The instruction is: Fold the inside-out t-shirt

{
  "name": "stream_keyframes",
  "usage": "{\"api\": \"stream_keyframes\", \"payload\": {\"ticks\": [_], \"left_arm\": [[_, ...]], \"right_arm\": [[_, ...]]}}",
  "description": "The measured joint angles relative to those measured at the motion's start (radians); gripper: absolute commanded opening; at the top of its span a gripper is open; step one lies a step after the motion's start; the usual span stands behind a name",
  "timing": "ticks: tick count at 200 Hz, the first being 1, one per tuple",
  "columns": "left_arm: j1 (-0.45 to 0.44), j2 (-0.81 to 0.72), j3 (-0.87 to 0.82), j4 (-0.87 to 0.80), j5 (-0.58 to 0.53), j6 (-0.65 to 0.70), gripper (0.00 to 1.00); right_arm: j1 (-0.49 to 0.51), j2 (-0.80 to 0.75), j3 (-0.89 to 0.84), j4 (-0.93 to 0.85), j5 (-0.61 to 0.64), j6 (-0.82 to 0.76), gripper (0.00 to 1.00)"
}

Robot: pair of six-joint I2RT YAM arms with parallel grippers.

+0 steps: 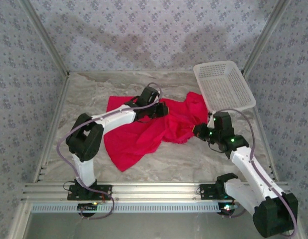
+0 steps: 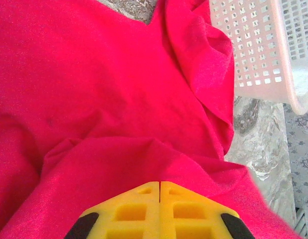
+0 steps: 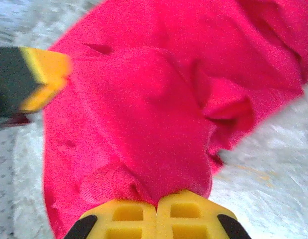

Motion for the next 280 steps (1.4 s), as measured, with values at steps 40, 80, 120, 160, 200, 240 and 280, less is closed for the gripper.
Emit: {"api": "stream_keyframes", "payload": {"ticks": [40,80,120,160,200,240,280], "left_arm": [[-0.023,0.000,-0.008,0.015,0.004,-0.023,0.00],[-0.056,0.000,-0.010,0.030,0.002,-0.035,0.00],[-0.059,0.000,-0.010,0.033,0.001,-0.038,0.00],[-0.058,0.000,-0.010,0.032,0.001,-0.038,0.00],[-0.058,0.000,-0.010,0.032,0.000,-0.038,0.00],[-0.058,0.000,-0.010,0.013,-0.007,-0.027,0.00],[-0.056,0.000,0.003,0.002,-0.002,-0.013,0.00]], "right_arm": [[-0.008,0.046,-0.061,-0.119,0.163,0.083,0.42],[0.043,0.013,0.016,-0.204,0.266,0.120,0.49],[0.192,0.106,0.116,-0.201,0.298,0.108,0.49],[0.275,0.347,0.199,-0.172,0.336,0.035,0.61],[0.261,0.502,0.323,-0.176,0.397,-0.012,0.05],[0.233,0.453,0.490,-0.257,0.372,-0.048,0.00],[0.168,0.327,0.570,-0.312,0.208,-0.102,0.00]]}}
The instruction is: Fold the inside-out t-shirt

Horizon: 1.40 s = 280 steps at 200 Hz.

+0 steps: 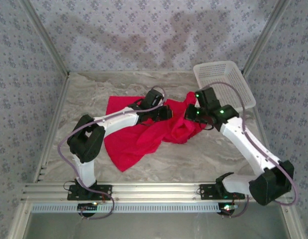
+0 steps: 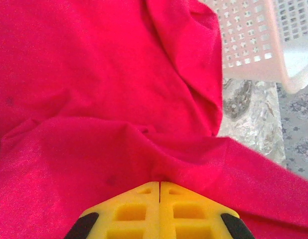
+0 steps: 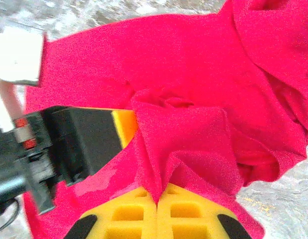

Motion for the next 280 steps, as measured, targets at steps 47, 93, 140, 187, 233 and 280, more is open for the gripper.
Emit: {"api": "stream_keyframes", "payload": {"ticks": [47,93,140,187,233,280], "left_arm": [[-0.001,0.002,0.023,0.007,0.023,0.002,0.00],[0.004,0.007,0.023,-0.013,-0.009,0.017,0.02],[0.006,0.006,0.012,-0.062,-0.066,0.055,0.09],[0.006,-0.001,0.000,-0.082,-0.084,0.064,0.06],[0.006,-0.012,-0.003,-0.082,-0.084,0.067,0.04],[0.006,-0.039,-0.016,-0.084,-0.088,0.068,0.04]], "right_arm": [[-0.208,-0.051,-0.123,0.023,-0.133,-0.039,0.18],[-0.276,0.204,-0.142,0.073,-0.109,-0.060,0.39],[-0.212,0.103,-0.171,0.107,-0.072,-0.025,0.37],[-0.099,0.112,-0.272,0.232,-0.149,0.035,0.47],[-0.032,0.316,-0.234,0.295,-0.171,0.077,0.50],[-0.028,0.332,-0.201,0.311,-0.164,0.134,0.00]]}}
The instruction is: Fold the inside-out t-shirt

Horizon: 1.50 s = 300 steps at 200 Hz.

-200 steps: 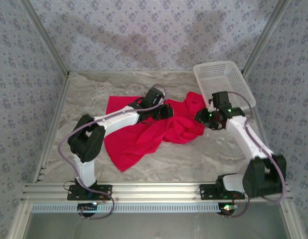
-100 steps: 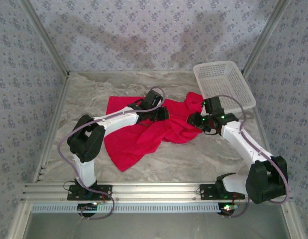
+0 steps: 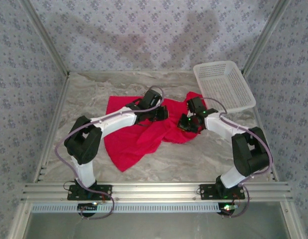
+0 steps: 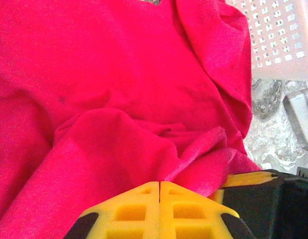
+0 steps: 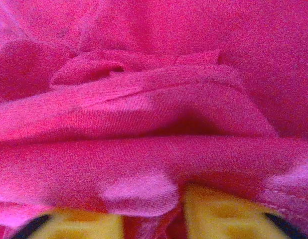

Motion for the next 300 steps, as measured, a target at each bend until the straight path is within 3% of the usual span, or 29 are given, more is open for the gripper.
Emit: {"api": "stream_keyframes", "payload": {"ticks": [56,74,96,134,166,204,256,300], "left_arm": [[0.017,-0.002,0.000,-0.016,-0.003,0.007,0.06],[0.016,-0.012,0.000,-0.016,0.002,0.014,0.16],[0.027,-0.056,-0.008,-0.067,-0.059,0.031,0.46],[0.075,-0.285,-0.138,-0.209,-0.265,0.048,0.63],[0.137,-0.573,-0.348,-0.332,-0.327,0.000,0.58],[0.148,-0.689,-0.555,-0.452,-0.294,-0.110,0.35],[0.122,-0.805,-0.644,-0.669,-0.277,-0.251,0.43],[0.095,-0.921,-0.740,-0.684,-0.270,-0.361,0.43]], "right_arm": [[0.002,-0.203,0.125,-0.173,0.056,-0.032,0.00],[0.002,-0.277,0.130,-0.212,0.060,-0.052,0.00],[-0.016,-0.350,0.128,-0.246,0.106,-0.071,0.00],[-0.093,-0.426,0.077,-0.247,0.164,-0.078,0.00],[-0.145,-0.377,0.035,-0.249,0.189,-0.074,0.00],[-0.180,-0.319,0.027,-0.216,0.210,-0.054,0.00],[-0.183,-0.244,0.076,-0.185,0.209,-0.051,0.00],[-0.183,-0.217,0.087,-0.181,0.205,-0.051,0.00]]}}
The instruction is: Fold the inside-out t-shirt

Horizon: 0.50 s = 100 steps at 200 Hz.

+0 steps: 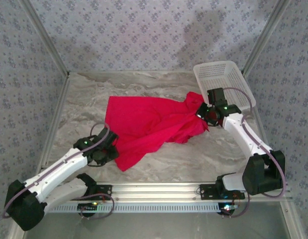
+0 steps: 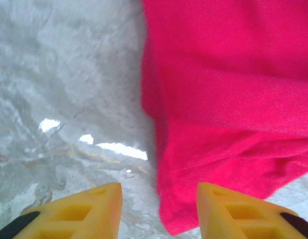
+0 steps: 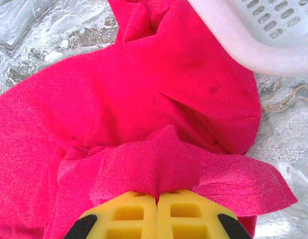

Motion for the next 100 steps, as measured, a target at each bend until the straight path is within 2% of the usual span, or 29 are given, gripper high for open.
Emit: {"api": "stream_keyframes", "payload": {"ticks": [31,65,85,100], "left_arm": [[-0.053,-0.011,-0.124,0.082,0.021,-0.092,0.42],[-0.058,-0.008,-0.143,0.171,0.020,-0.142,0.40],[-0.058,0.009,-0.153,0.244,0.020,-0.165,0.35],[-0.061,0.035,-0.170,0.287,0.020,-0.175,0.24]], "right_arm": [[0.001,0.005,0.004,0.000,0.000,0.000,0.00],[0.007,0.004,0.017,-0.001,-0.008,0.000,0.00],[0.011,0.004,0.021,0.000,-0.011,0.000,0.00],[0.011,0.004,0.021,-0.001,-0.015,0.000,0.00]]}}
